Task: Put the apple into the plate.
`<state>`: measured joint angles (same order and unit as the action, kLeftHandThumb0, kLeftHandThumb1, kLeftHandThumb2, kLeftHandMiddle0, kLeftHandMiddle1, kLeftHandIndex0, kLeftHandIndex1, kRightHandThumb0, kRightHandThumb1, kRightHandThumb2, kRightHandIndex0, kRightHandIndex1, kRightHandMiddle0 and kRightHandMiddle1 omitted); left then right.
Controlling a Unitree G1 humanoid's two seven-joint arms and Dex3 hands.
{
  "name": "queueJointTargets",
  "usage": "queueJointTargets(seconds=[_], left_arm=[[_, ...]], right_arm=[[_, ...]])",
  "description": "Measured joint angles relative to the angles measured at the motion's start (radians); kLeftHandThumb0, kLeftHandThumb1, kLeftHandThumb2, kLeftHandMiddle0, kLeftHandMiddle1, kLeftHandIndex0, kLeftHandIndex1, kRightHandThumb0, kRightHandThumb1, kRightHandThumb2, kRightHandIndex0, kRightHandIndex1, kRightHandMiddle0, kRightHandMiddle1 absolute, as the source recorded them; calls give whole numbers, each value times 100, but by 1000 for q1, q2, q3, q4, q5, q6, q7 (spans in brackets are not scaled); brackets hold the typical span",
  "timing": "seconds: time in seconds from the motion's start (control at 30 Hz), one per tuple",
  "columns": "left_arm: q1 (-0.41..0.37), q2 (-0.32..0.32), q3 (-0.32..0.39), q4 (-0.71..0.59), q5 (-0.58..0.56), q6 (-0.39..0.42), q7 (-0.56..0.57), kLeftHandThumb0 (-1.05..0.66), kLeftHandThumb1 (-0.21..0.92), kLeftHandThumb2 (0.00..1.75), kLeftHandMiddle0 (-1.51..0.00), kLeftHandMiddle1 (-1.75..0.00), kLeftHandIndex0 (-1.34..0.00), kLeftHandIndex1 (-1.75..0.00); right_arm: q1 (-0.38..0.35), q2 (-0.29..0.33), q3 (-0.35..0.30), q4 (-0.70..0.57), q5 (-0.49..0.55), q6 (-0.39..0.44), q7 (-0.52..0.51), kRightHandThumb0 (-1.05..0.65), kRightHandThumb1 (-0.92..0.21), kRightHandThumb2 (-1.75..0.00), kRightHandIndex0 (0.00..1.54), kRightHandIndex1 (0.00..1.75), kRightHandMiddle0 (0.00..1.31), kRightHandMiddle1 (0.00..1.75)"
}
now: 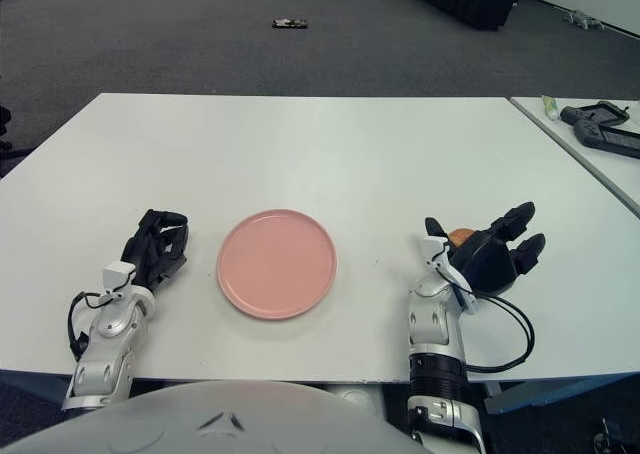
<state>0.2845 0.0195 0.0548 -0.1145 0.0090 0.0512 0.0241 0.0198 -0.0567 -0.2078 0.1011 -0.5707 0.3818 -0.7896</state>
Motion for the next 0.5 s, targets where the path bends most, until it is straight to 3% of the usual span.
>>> queueJointTargets(seconds=[0.5], left_arm=[[8,0,0,-7,0,9,0,-35,92,53,-41,-127,-19,-175]], right_arm=[[79,-59,51,-122,3,119,283,-105,-60,-35,0,0,0,0]])
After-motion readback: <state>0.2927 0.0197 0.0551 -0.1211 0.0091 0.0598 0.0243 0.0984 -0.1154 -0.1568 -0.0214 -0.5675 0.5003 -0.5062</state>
